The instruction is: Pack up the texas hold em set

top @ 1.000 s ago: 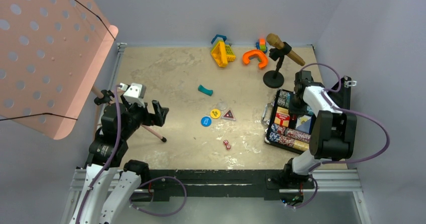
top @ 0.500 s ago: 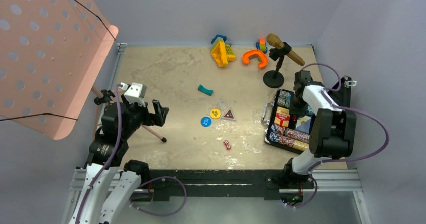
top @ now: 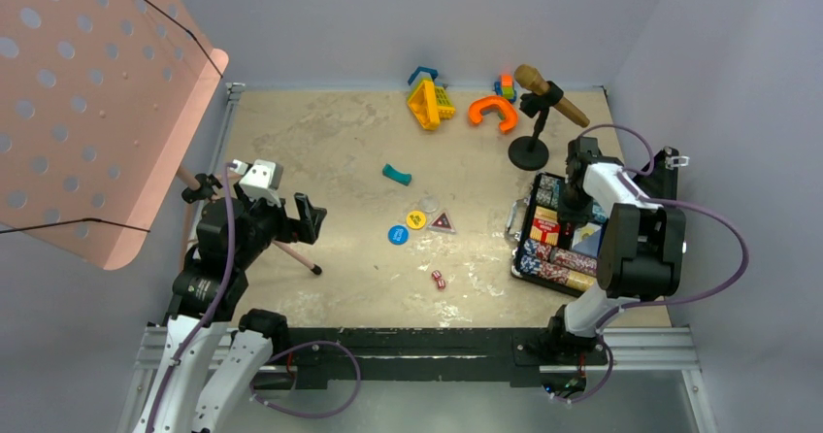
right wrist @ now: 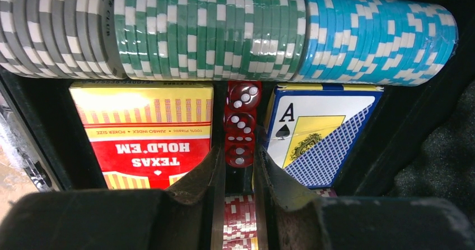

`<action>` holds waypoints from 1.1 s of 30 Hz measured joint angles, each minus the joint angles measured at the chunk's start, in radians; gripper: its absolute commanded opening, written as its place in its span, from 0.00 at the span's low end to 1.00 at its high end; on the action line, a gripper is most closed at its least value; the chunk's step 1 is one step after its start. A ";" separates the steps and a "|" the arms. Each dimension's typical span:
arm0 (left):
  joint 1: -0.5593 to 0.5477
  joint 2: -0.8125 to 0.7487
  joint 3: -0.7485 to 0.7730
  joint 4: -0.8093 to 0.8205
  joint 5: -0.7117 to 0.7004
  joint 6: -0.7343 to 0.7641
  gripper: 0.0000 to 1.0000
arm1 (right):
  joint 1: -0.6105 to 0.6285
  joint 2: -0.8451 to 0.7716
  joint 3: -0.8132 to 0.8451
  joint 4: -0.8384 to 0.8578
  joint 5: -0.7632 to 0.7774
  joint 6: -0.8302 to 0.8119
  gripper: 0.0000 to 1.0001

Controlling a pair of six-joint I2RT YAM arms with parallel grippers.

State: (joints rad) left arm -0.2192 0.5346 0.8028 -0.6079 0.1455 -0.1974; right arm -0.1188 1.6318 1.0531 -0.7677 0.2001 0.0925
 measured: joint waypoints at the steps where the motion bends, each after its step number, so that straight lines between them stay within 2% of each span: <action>1: 0.000 0.000 0.000 0.000 0.000 0.000 0.99 | 0.000 0.000 0.000 0.000 -0.004 0.000 0.00; 8: 0.000 0.001 0.000 0.000 0.000 0.000 0.99 | 0.000 0.000 0.007 0.000 -0.012 -0.004 0.02; 17: 0.000 0.001 0.000 0.000 0.000 0.000 0.99 | 0.000 0.000 0.008 0.000 -0.011 -0.004 0.27; 23: 0.000 0.001 0.000 0.000 0.000 0.000 0.99 | 0.000 0.000 0.008 0.000 -0.012 -0.006 0.37; 33: 0.000 0.001 0.000 0.000 0.000 0.000 0.99 | 0.000 0.000 0.008 0.000 -0.012 -0.007 0.37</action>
State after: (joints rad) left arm -0.2192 0.5358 0.8028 -0.6079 0.1452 -0.1974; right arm -0.1188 1.6318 1.0615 -0.7673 0.1883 0.0853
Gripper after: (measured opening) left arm 0.992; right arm 0.378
